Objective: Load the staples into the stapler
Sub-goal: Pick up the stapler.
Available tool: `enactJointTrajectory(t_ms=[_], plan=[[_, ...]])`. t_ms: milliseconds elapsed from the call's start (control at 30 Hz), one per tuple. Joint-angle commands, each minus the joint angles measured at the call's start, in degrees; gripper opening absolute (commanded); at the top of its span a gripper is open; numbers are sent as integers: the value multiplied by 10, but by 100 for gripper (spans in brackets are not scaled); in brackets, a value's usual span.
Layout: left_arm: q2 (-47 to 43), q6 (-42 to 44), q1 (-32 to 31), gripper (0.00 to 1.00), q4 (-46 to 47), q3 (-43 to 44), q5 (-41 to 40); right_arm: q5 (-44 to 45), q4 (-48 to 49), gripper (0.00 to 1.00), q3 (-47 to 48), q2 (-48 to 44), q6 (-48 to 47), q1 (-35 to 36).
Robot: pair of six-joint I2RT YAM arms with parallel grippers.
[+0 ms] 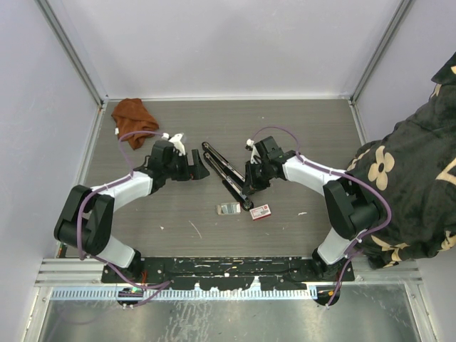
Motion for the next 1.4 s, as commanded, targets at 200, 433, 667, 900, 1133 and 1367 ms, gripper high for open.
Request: enactJointTrajectory(t_ms=[200, 433, 667, 900, 1133, 1367], plan=[[-45, -2, -2, 91, 1, 10, 22, -17, 13, 7, 15, -41, 9, -2], [-66, -22, -3, 91, 1, 10, 60, -34, 13, 7, 20, -63, 7, -8], [-87, -67, -2, 92, 26, 8, 171, -95, 43, 7, 5, -98, -3, -12], [-96, -130, -3, 90, 87, -13, 296, -220, 120, 7, -29, -130, 9, -12], [-102, -152, -34, 79, 104, -16, 350, -316, 184, 8, -60, -161, 27, -12], [-100, -194, -50, 57, 152, -20, 381, -350, 201, 8, -66, -183, 30, -12]])
